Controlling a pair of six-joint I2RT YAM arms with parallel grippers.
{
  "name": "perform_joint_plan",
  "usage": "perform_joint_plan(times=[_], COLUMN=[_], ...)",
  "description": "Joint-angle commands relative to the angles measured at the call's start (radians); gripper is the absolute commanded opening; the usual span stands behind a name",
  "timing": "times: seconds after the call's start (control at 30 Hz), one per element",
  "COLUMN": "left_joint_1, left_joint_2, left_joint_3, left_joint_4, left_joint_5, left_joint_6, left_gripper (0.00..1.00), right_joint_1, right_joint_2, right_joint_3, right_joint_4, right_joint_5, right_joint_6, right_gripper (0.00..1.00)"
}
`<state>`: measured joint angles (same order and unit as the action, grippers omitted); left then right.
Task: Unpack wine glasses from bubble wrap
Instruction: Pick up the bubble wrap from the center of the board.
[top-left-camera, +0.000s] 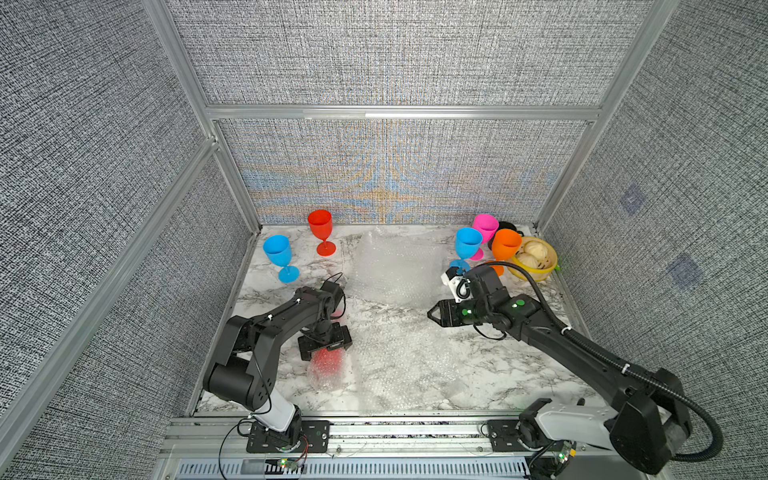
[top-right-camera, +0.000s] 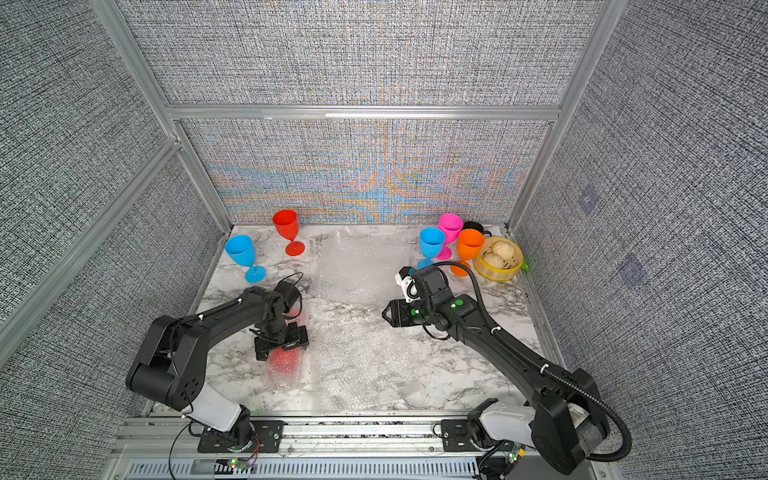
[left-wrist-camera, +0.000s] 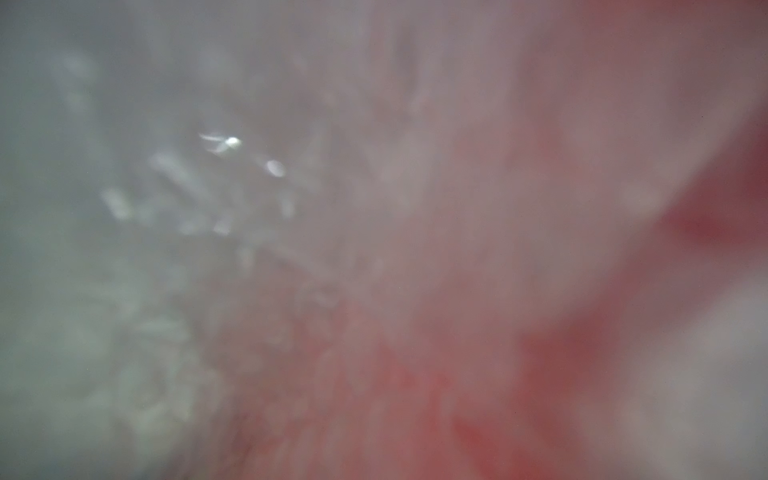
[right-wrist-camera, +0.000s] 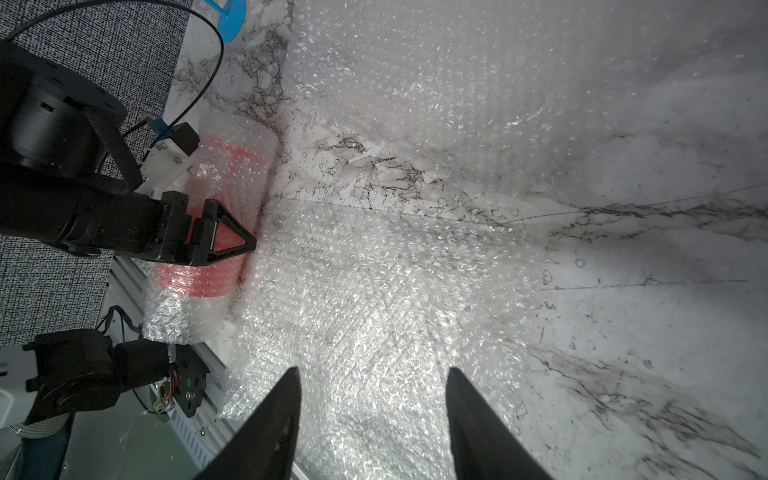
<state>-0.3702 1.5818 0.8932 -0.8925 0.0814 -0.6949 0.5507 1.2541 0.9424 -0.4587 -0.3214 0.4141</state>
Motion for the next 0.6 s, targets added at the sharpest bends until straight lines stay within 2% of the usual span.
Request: perform_joint_plan(times=[0.0,0.3,0.57], left_joint_1=[0.001,0.002,0.001], left_joint_2=[-0.013,-0.014,-0.081], left_joint_3=[0.005,-0.015,0.031], left_joint_4=[0.024,0.009,-0.059], left_joint_5=[-0.003,-0.004,-0.035], left_joint_6=[0.011,0.003,0.014], left_gripper=[0.99,0.78,0.76], right_joint_1=[0.002,0.002,0.006], right_joint_2=[-0.002,-0.014,-0.029], right_joint_3=[0.000,0.007,-0.004], right_joint_4=[0.014,-0.003,-0.001], right_joint_5=[-0.011,-0.005,-0.002], right_joint_6=[0.015,0.020,0.031], right_gripper=[0.58,0.57,0.57])
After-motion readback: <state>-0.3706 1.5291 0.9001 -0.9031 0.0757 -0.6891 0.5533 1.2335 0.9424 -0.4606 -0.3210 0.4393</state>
